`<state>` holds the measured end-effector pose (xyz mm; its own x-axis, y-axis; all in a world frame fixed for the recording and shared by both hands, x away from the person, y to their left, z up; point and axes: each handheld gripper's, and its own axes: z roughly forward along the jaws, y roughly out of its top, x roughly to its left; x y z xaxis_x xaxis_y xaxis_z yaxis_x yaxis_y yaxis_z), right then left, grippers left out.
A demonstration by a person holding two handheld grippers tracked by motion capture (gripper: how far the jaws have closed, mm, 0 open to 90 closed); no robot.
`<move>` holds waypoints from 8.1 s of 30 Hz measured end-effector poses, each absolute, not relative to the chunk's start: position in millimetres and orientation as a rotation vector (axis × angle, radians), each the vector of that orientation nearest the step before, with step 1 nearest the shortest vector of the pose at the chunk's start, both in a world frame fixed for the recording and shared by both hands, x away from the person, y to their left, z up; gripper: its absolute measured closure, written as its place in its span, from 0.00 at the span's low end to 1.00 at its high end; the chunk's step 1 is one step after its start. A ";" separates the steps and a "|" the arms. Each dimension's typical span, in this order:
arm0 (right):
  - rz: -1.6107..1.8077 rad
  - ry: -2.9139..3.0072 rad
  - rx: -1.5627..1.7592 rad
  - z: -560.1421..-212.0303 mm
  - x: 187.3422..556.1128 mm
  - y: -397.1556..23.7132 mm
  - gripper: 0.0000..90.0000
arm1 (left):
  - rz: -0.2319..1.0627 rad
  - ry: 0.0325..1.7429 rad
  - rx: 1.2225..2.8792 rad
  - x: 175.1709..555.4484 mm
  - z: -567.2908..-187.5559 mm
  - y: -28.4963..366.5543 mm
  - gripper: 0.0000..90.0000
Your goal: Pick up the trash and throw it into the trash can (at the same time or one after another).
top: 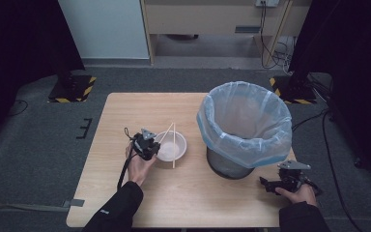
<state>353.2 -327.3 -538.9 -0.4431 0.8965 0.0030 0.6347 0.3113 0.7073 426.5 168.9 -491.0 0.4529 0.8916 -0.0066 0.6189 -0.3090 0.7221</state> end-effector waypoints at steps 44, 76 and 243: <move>0.911 2.193 1.363 -538.9 353.1 -327.1 0.01 | 0.549 1.167 1.827 415.9 -437.0 186.0 0.95; 0.912 2.194 1.361 -538.9 353.1 -327.1 0.01 | 0.591 1.020 1.602 391.3 -370.5 199.1 0.95; 0.914 2.197 1.360 -538.8 353.3 -326.7 0.01 | 0.610 0.649 1.557 394.1 -271.3 134.1 0.41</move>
